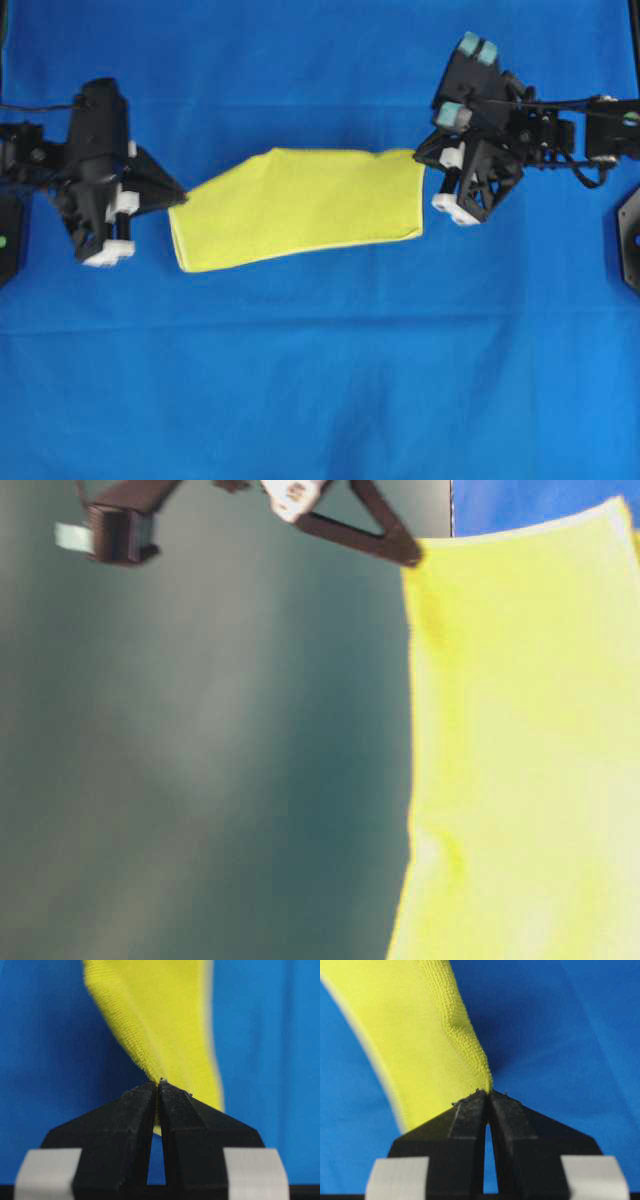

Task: Fold the yellow towel.
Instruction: 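Grasp the folded towel's top corners with both grippers, then lift and rotate the towel, swinging the left gripper down to orient it vertically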

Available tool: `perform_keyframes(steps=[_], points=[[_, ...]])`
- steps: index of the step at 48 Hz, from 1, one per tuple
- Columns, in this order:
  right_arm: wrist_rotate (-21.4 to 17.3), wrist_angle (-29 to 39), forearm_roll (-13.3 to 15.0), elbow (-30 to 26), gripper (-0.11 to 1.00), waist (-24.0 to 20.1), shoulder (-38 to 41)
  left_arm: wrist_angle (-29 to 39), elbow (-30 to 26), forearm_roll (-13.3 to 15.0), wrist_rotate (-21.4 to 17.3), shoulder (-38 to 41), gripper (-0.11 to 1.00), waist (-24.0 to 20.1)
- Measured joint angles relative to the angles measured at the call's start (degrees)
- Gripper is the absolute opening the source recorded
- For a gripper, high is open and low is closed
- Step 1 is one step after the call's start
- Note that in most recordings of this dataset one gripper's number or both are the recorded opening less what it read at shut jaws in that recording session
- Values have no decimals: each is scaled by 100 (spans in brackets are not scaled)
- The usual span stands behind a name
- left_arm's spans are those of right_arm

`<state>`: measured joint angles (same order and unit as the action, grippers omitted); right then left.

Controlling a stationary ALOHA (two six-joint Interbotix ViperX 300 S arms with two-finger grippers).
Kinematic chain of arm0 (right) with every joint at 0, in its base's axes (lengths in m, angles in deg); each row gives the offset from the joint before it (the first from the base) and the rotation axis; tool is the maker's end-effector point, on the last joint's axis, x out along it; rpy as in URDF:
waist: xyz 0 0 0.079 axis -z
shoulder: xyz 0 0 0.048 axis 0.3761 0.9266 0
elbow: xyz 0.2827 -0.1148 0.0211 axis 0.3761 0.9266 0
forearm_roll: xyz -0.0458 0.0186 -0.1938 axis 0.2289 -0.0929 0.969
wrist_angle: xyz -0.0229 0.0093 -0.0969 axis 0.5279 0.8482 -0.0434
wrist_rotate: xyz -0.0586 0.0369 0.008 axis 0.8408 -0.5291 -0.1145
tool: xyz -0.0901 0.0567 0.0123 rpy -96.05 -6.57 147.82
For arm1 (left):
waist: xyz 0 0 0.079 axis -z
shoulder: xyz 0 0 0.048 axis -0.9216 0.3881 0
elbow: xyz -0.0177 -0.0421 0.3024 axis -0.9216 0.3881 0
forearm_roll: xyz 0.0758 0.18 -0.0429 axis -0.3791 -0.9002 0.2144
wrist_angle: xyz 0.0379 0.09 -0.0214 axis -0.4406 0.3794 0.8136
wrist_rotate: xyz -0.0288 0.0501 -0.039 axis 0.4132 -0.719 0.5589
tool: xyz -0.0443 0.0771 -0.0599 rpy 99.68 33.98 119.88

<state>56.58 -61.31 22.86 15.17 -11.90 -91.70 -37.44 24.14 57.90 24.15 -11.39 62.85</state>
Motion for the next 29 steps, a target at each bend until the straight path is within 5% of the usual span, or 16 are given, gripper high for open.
perform_keyframes(steps=[11, 29], points=[[-35, 9, 0, 0, 2, 44, 18, -255, 79, 0, 70, -123, 1, 114], [-114, -53, 264, -220, 2, 1011, 237, -1450, -44, 0, -53, 483, 1, 967]])
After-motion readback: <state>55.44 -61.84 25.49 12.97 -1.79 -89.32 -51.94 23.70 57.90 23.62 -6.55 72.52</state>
